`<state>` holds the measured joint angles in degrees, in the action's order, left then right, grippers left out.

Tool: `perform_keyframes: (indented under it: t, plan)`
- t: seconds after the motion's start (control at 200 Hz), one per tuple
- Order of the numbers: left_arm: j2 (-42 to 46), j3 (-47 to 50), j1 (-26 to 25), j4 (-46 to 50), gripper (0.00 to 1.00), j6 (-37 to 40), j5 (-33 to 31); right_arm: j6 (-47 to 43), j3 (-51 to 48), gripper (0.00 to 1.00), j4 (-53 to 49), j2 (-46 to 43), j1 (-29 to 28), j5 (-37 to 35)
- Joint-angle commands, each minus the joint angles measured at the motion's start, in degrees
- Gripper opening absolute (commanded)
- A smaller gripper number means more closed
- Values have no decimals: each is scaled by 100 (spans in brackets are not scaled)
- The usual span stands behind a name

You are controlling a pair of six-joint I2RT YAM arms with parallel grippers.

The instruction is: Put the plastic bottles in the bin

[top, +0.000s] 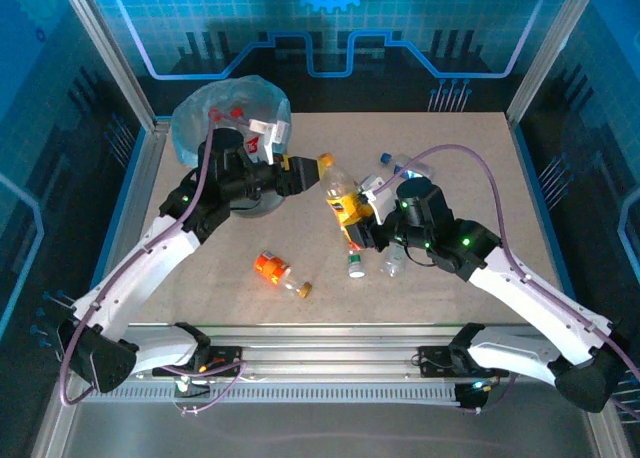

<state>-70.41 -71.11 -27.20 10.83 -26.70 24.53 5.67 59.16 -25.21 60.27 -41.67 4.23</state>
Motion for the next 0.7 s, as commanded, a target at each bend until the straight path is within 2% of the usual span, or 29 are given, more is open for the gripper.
perform_keyframes:
  t: [0.0,0.095,0.265,0.355,0.535,0.63,0.675,0.695]
  plan:
    - [-81,-232,-104,-117,58,3,114,-149,-107,38,287,-146,-60,315]
    - [-122,-284,-144,-64,51,51,100,-163,-150,38,358,-174,-67,350]
    - [-122,-331,-154,-47,51,50,36,-239,-132,38,337,-146,-69,381]
    - [-115,-350,-153,-28,41,75,1,-259,-132,38,349,-139,-73,394]
    - [-148,-378,-163,-2,35,90,-10,-247,-128,39,394,-143,-69,382]
    - [-166,-392,-165,3,38,93,-25,-237,-124,39,394,-147,-74,368]
    - [-174,-398,-175,5,52,93,-10,-235,-113,39,385,-156,-75,368]
    - [-181,-407,-174,12,55,95,-12,-237,-112,39,390,-156,-71,368]
